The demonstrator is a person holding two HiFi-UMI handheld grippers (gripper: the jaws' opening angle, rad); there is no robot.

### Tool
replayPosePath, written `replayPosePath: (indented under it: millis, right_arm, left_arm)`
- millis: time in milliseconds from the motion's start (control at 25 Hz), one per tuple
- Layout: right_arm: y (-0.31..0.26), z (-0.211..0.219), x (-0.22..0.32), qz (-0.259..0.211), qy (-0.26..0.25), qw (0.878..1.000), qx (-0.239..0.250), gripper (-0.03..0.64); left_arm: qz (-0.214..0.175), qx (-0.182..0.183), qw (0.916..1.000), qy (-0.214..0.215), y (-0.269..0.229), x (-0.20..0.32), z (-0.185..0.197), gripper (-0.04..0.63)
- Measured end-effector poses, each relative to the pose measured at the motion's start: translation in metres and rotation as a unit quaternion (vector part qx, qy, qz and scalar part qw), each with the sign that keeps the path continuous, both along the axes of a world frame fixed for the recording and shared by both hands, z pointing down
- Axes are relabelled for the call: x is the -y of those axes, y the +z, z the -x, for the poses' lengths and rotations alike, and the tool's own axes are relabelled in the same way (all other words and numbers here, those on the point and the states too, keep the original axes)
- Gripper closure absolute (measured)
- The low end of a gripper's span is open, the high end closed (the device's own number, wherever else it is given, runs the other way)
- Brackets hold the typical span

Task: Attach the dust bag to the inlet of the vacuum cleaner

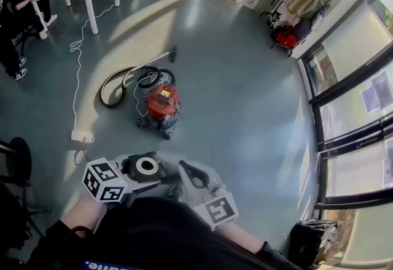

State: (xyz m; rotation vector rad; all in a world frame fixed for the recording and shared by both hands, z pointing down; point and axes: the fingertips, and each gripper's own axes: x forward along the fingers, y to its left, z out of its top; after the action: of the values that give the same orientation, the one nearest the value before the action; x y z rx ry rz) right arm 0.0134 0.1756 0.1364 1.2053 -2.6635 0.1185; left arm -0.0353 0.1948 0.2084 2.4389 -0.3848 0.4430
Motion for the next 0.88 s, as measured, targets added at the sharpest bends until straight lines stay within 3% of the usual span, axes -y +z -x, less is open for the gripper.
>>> replayPosePath:
  millis: [480,880]
  right_arm:
    - [0.002,-0.009,-0.004,0.005,0.003,1.000,-0.003,0.627]
    - [0.002,-0.034,0.004,0.003,0.018,1.000,0.022,0.626]
  left_arm:
    - [0.000,0.002,1.0000,0.004,0.000,-0.005,-0.009,0.233]
    - [0.006,0.010,0.9999,0.009,0.008,-0.005,-0.024,0.233]
